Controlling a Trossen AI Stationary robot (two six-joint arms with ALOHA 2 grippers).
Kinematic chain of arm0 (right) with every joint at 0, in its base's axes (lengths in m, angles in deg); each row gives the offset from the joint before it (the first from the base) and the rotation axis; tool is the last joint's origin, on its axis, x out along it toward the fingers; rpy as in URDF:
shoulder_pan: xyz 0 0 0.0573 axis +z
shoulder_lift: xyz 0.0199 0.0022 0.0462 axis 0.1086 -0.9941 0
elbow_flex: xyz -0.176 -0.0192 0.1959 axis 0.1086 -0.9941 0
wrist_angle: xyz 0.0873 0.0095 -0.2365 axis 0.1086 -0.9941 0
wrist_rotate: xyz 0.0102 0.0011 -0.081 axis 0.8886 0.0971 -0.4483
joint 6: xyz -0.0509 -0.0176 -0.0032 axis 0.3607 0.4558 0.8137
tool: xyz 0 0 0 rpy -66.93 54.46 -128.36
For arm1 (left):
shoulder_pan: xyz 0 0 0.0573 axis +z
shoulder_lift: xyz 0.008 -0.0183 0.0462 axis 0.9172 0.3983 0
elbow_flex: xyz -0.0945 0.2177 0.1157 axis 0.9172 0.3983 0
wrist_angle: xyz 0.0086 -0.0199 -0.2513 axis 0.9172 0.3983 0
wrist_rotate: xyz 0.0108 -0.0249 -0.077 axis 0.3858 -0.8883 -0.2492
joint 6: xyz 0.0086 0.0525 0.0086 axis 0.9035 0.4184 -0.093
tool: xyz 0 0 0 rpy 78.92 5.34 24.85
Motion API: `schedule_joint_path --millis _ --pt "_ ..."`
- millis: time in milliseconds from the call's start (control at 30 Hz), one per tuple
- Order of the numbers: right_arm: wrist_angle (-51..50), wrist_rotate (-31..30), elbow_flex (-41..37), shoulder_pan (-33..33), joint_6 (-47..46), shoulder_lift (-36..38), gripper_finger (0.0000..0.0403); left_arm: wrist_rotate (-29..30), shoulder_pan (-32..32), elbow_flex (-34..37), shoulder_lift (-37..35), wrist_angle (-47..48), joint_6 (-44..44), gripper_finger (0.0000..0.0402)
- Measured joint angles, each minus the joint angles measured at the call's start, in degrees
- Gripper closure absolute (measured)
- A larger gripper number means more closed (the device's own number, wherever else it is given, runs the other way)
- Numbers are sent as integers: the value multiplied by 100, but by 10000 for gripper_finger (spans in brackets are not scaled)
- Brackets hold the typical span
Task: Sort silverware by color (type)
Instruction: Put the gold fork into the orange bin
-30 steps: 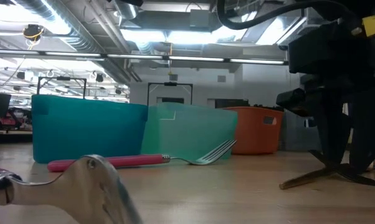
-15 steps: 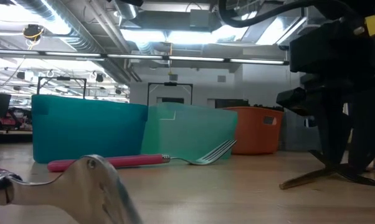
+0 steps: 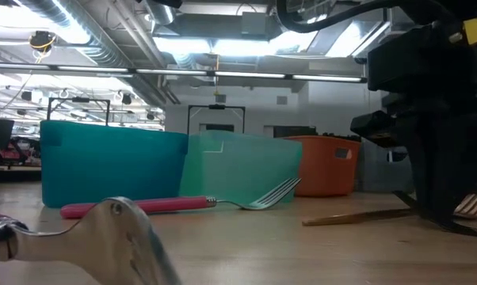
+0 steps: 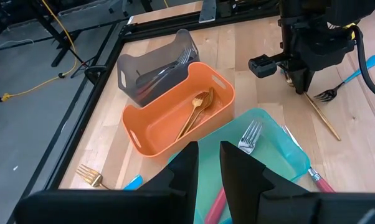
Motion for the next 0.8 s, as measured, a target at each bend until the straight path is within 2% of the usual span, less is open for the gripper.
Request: schedule_joint_path --millis 367,800 --pt "-12 -48 0 0 0 70 400 0 0 0 -1 1 0 341" --pt "-513 -477 -23 -9 3 794 402 -1 0 0 0 1 0 341"
